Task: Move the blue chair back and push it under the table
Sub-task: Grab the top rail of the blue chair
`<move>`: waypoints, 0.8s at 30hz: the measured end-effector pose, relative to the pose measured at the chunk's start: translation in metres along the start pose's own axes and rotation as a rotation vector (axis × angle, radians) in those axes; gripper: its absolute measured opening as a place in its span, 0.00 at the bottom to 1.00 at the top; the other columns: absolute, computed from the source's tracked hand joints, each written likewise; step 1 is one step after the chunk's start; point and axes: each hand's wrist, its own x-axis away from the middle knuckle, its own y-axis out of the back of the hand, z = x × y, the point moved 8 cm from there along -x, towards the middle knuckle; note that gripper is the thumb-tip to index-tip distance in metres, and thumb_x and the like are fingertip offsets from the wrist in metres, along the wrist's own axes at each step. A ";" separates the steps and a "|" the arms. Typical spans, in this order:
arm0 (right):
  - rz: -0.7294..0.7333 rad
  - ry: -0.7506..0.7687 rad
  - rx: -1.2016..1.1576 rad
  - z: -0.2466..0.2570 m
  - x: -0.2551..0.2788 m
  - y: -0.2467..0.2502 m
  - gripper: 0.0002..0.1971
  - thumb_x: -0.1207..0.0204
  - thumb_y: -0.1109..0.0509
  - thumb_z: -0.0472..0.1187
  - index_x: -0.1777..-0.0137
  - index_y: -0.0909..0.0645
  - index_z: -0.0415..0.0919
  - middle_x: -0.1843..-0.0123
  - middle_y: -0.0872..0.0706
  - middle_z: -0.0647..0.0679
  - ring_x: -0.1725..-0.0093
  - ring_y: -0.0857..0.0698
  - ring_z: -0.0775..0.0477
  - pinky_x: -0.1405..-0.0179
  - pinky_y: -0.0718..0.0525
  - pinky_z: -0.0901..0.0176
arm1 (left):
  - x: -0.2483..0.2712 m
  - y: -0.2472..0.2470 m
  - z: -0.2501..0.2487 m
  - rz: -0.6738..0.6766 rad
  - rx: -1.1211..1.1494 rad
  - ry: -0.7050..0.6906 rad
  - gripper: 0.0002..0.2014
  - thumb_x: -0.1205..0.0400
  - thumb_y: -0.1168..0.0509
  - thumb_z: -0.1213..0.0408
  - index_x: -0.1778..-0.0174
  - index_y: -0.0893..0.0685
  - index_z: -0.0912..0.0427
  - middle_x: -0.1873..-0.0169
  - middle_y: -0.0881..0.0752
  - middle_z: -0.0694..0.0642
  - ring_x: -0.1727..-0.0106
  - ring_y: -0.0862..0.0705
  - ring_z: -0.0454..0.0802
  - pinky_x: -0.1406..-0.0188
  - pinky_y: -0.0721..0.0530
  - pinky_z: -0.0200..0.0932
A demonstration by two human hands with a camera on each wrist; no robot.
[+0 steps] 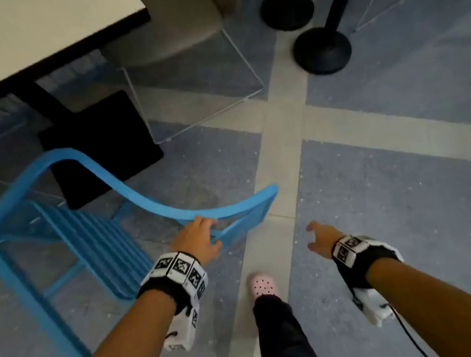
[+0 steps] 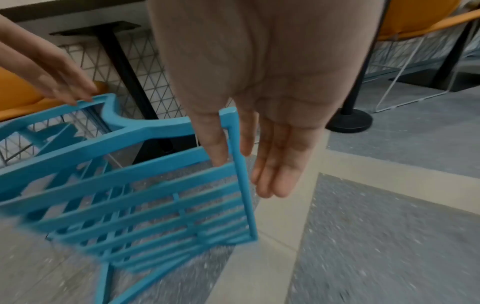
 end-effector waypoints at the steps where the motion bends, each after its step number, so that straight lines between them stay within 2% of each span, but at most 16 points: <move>1: -0.038 0.021 -0.025 0.006 -0.025 0.014 0.25 0.20 0.37 0.36 0.25 0.39 0.35 0.29 0.24 0.30 0.30 0.24 0.35 0.31 0.26 0.50 | -0.024 0.000 -0.007 -0.029 -0.013 -0.015 0.24 0.22 0.35 0.59 0.29 0.29 0.58 0.31 0.26 0.59 0.30 0.25 0.59 0.30 0.25 0.54; 3: -0.102 0.043 -0.080 0.018 -0.059 0.038 0.29 0.22 0.34 0.35 0.24 0.41 0.35 0.28 0.25 0.30 0.30 0.24 0.34 0.31 0.26 0.48 | -0.059 -0.001 -0.019 -0.062 -0.066 -0.025 0.27 0.23 0.34 0.58 0.28 0.30 0.58 0.32 0.25 0.61 0.30 0.26 0.60 0.29 0.27 0.55; 6: -0.115 0.125 -0.099 0.041 -0.107 0.057 0.32 0.24 0.32 0.33 0.23 0.42 0.37 0.26 0.28 0.32 0.30 0.24 0.33 0.31 0.26 0.45 | -0.106 -0.027 -0.027 0.126 -0.137 0.035 0.27 0.22 0.34 0.56 0.28 0.30 0.59 0.30 0.24 0.62 0.29 0.25 0.60 0.30 0.28 0.53; 8: -0.065 0.203 -0.058 0.055 -0.129 0.053 0.29 0.25 0.31 0.33 0.26 0.36 0.37 0.28 0.26 0.34 0.31 0.23 0.34 0.32 0.25 0.47 | -0.122 -0.044 -0.023 0.243 -0.183 0.073 0.22 0.21 0.36 0.54 0.34 0.26 0.60 0.35 0.19 0.63 0.34 0.21 0.61 0.36 0.23 0.52; 10: -0.015 0.259 -0.011 0.064 -0.145 0.042 0.22 0.26 0.29 0.33 0.32 0.27 0.36 0.32 0.21 0.34 0.34 0.21 0.35 0.34 0.24 0.48 | -0.133 -0.051 -0.019 0.251 -0.213 0.089 0.19 0.22 0.36 0.51 0.41 0.22 0.59 0.40 0.15 0.63 0.39 0.18 0.62 0.43 0.20 0.51; 12: -0.025 0.279 -0.045 0.063 -0.155 0.034 0.19 0.27 0.28 0.35 0.36 0.23 0.36 0.37 0.18 0.33 0.36 0.20 0.34 0.36 0.24 0.49 | -0.138 -0.051 -0.018 0.219 -0.236 0.087 0.18 0.23 0.36 0.49 0.45 0.18 0.58 0.45 0.13 0.62 0.43 0.16 0.62 0.45 0.18 0.50; 14: -0.048 0.312 -0.106 0.064 -0.154 0.032 0.17 0.28 0.27 0.35 0.39 0.21 0.34 0.39 0.17 0.33 0.39 0.19 0.34 0.38 0.24 0.51 | -0.136 -0.050 -0.019 0.204 -0.244 0.083 0.18 0.23 0.36 0.48 0.45 0.17 0.57 0.46 0.13 0.62 0.44 0.16 0.62 0.47 0.18 0.50; 17: -0.026 0.364 -0.131 0.066 -0.143 0.027 0.14 0.29 0.26 0.31 0.44 0.21 0.28 0.44 0.16 0.30 0.45 0.17 0.35 0.42 0.23 0.48 | -0.123 -0.054 -0.019 0.225 -0.235 0.086 0.18 0.23 0.36 0.50 0.40 0.19 0.55 0.44 0.13 0.61 0.42 0.16 0.61 0.49 0.19 0.48; 19: 0.000 0.421 -0.129 0.068 -0.127 0.021 0.13 0.30 0.27 0.29 0.47 0.22 0.28 0.48 0.15 0.32 0.52 0.18 0.39 0.45 0.21 0.48 | -0.107 -0.055 -0.018 0.230 -0.220 0.081 0.20 0.23 0.36 0.50 0.36 0.21 0.52 0.43 0.13 0.60 0.41 0.16 0.61 0.46 0.19 0.48; 22: 0.046 0.499 -0.111 0.071 -0.099 0.007 0.09 0.29 0.29 0.28 0.50 0.22 0.35 0.55 0.19 0.44 0.56 0.21 0.47 0.53 0.25 0.58 | -0.072 -0.050 -0.013 0.211 -0.210 0.069 0.19 0.23 0.35 0.52 0.38 0.20 0.52 0.41 0.14 0.61 0.39 0.17 0.62 0.41 0.20 0.50; 24: 0.079 0.511 -0.080 0.076 -0.078 -0.008 0.09 0.28 0.30 0.29 0.49 0.23 0.35 0.55 0.19 0.43 0.56 0.22 0.48 0.55 0.28 0.61 | -0.044 -0.044 -0.005 0.207 -0.199 0.071 0.17 0.24 0.35 0.52 0.41 0.18 0.52 0.42 0.13 0.60 0.38 0.18 0.62 0.41 0.20 0.50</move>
